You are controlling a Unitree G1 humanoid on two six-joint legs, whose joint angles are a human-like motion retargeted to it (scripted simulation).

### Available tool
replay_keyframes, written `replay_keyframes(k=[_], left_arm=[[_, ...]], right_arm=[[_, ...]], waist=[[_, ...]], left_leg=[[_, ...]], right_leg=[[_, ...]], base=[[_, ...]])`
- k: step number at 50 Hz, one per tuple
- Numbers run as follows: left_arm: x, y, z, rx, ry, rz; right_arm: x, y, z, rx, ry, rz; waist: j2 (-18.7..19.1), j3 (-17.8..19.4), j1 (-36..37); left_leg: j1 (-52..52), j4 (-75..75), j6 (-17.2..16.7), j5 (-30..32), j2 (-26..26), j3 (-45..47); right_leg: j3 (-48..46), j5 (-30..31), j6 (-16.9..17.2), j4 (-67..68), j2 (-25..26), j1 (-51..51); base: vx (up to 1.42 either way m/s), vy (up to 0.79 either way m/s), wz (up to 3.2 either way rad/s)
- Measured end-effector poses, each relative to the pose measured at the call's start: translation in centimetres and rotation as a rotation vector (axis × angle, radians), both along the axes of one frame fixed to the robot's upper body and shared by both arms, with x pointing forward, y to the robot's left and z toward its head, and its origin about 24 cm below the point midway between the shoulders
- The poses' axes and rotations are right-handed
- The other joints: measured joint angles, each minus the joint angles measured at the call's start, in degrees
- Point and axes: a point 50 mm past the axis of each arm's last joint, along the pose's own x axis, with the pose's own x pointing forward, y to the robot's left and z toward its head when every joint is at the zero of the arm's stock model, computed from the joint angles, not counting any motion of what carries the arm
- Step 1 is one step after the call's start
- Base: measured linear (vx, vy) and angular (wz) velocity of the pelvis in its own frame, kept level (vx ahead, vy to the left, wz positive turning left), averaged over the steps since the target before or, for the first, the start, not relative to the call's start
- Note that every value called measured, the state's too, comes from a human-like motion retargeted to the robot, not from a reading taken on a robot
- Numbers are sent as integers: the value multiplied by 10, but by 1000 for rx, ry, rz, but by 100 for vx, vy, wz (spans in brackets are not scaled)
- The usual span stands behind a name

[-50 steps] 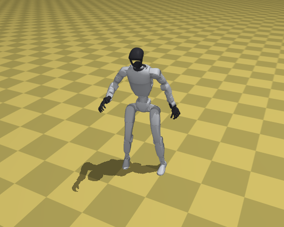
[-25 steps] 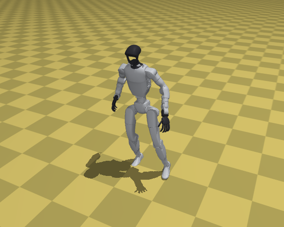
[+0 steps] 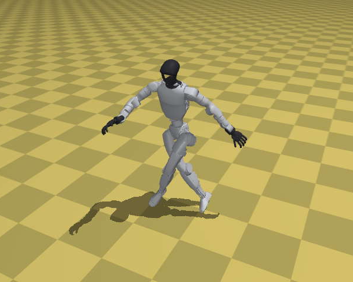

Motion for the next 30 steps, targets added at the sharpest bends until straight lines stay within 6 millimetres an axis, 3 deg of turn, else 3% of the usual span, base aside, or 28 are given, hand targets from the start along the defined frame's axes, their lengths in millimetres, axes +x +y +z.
replay_keyframes(k=[2, 3, 5, 7, 9, 10, 12, 14, 15, 17, 19, 22, 25, 28, 30], left_arm=[[-57, 4, 10, 69, -82, 262], [-91, -2, 12, 103, -102, 402], [-158, -28, 12, 130, -48, 630], [-176, -49, 3, 100, 7, 774], [-165, -60, -13, 27, 52, 781], [-151, -62, -22, -7, 57, 746], [-94, -55, -38, -55, -14, 559], [-31, -52, -47, -85, -80, 361], [7, -53, -49, -99, -127, 240], [84, -68, -48, -153, -229, -26], [166, -95, -33, -197, -374, -250], [271, -152, 13, -282, -623, -522], [343, -208, 81, -343, -931, -691], [370, -237, 139, -344, -1264, -730], [364, -240, 152, -332, -1411, -727]], right_arm=[[11, 39, 23, -37, -88, 121], [13, 57, 32, -18, -145, 168], [10, 79, 35, 107, -233, 249], [12, 84, 25, 285, -208, 270], [10, 73, -4, 401, -131, 210], [7, 64, -25, 432, -73, 156], [-9, 45, -83, 419, 114, 38], [-48, 22, -160, 399, 414, -99], [-77, 13, -197, 396, 575, -157], [-153, -1, -262, 399, 892, -257], [-231, -6, -303, 416, 1190, -356], [-335, -2, -326, 472, 1475, -500], [-404, 10, -327, 588, 1556, -642], [-436, 14, -323, 705, 1499, -777], [-458, 9, -314, 731, 1425, -884]], waist=[[10, 8, 66], [37, 9, 97], [115, -14, 110], [107, -22, 119], [82, -17, 102], [71, -10, 90], [73, 12, 59], [84, 21, 24], [91, 22, 4], [126, 18, -39], [143, 21, -82], [166, 30, -167], [161, 32, -260], [154, 24, -319], [151, 15, -332]], left_leg=[[89, -71, -3, -58, 24, -52], [149, -107, -2, -99, 56, -57], [216, -46, 35, -222, 164, -39], [215, -40, 74, -268, 195, -16], [165, 43, 122, -308, 215, -25], [142, 82, 131, -322, 222, -39], [137, 110, 114, -335, 233, -76], [151, 91, 94, -328, 232, -117], [157, 75, 86, -318, 232, -143], [157, 75, 85, -307, 257, -205], [176, 3, 67, -265, 252, -269], [190, -68, 62, -229, 247, -366], [194, -129, 65, -203, 230, -452], [209, -177, 44, -183, 259, -484], [217, -140, 37, -206, 285, -461]], right_leg=[[-45, 23, 0, -12, 7, 60], [-97, 19, 0, 12, 2, 91], [-264, -35, -48, 139, -23, 126], [-368, -96, -101, 393, -141, 28], [-393, -88, -130, 574, -261, -73], [-393, -73, -141, 636, -314, -116], [-398, -86, -161, 677, -407, -152], [-390, -120, -179, 657, -472, -174], [-381, -131, -176, 627, -488, -182], [-351, -125, -156, 517, -460, -176], [-291, -100, -133, 380, -432, -169], [-187, -76, -89, 181, -397, -123], [-68, -75, -24, 37, -395, -81], [-79, -95, 0, -40, -400, -61], [-131, -119, -14, -2, -401, -76]], base=[[59, -83, -357], [69, -44, -379], [72, -31, -256], [51, -44, -108], [45, -46, 29], [47, -45, 109], [47, -43, 147], [42, -47, 184], [38, -52, 222], [32, -57, 239], [25, -64, 243], [21, -69, 281], [10, -74, 260], [7, -83, 102], [13, -82, -65]])
